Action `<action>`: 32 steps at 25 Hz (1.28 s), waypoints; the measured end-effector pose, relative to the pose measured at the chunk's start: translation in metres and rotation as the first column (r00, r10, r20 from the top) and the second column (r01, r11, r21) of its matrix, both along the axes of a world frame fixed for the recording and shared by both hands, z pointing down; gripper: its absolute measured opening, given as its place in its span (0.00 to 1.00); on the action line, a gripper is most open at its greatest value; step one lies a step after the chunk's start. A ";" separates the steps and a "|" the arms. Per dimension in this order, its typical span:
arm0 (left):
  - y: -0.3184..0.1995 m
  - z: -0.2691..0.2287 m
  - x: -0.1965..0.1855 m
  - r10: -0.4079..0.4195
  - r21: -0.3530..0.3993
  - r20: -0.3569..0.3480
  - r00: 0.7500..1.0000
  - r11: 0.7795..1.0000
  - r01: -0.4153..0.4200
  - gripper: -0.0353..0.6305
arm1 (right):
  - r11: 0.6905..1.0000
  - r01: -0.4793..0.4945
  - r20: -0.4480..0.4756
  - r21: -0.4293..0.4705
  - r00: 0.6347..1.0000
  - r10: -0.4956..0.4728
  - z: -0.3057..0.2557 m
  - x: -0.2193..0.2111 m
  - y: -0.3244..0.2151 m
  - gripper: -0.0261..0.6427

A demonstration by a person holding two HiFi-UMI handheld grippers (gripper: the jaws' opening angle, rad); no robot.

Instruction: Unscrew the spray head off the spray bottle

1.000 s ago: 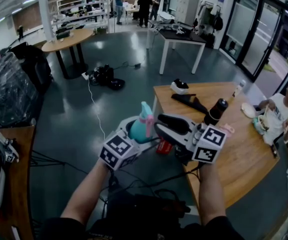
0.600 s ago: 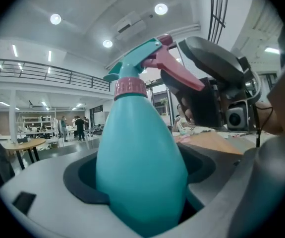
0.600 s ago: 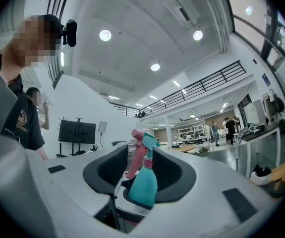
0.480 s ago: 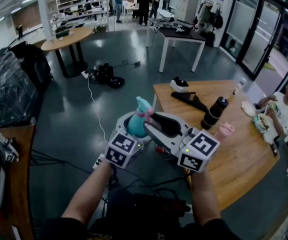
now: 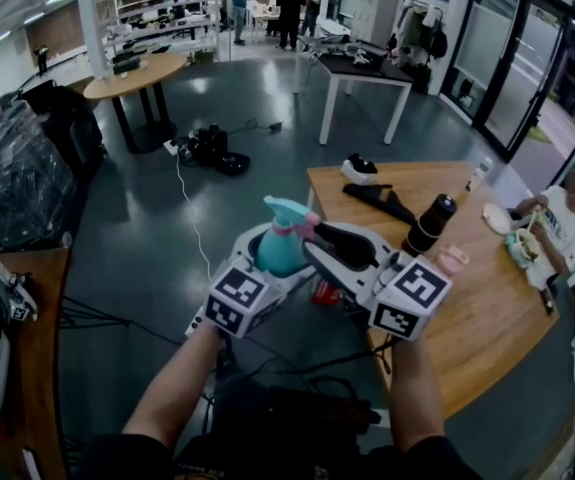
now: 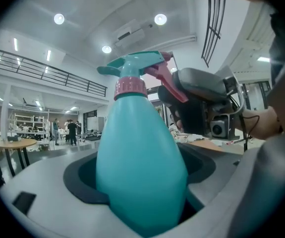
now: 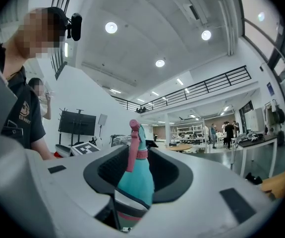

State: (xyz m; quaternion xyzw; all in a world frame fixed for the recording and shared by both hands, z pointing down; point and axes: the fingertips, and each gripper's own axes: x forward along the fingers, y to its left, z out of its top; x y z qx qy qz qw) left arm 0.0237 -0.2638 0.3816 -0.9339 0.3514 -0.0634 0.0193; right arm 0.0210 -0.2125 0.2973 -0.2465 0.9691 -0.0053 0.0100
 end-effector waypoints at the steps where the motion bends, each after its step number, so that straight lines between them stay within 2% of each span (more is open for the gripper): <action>1: 0.001 -0.001 0.000 0.005 0.003 -0.004 1.000 1.000 -0.005 0.69 | 1.000 -0.003 0.001 0.000 1.000 0.003 0.000 0.002 -0.002 0.25; 12: 0.012 -0.005 0.005 0.063 0.026 -0.017 0.998 0.998 -0.062 0.69 | 0.997 -0.062 0.015 -0.037 0.998 0.063 0.012 0.019 -0.025 0.25; 15: 0.007 -0.002 0.002 0.037 0.017 -0.006 0.999 0.999 -0.037 0.69 | 0.997 -0.071 0.031 -0.038 0.997 0.072 0.009 0.020 -0.024 0.25; 19: -0.005 0.002 -0.007 -0.040 0.009 0.014 0.999 0.999 0.040 0.69 | 0.998 -0.064 0.050 -0.008 0.997 0.065 -0.004 0.016 -0.013 0.25; 23: -0.012 0.004 -0.009 -0.098 0.011 0.026 0.995 0.995 0.098 0.69 | 0.999 -0.039 0.035 -0.006 0.999 0.039 -0.008 0.001 -0.002 0.25; 29: -0.009 0.002 -0.006 -0.098 0.017 0.030 0.995 0.995 0.097 0.69 | 0.994 -0.094 0.029 -0.054 0.995 0.096 0.002 -0.016 -0.011 0.25; 32: -0.007 0.002 -0.005 -0.094 0.021 0.035 0.995 0.995 0.093 0.69 | 0.993 -0.092 0.033 -0.076 0.995 0.095 0.005 -0.020 -0.014 0.25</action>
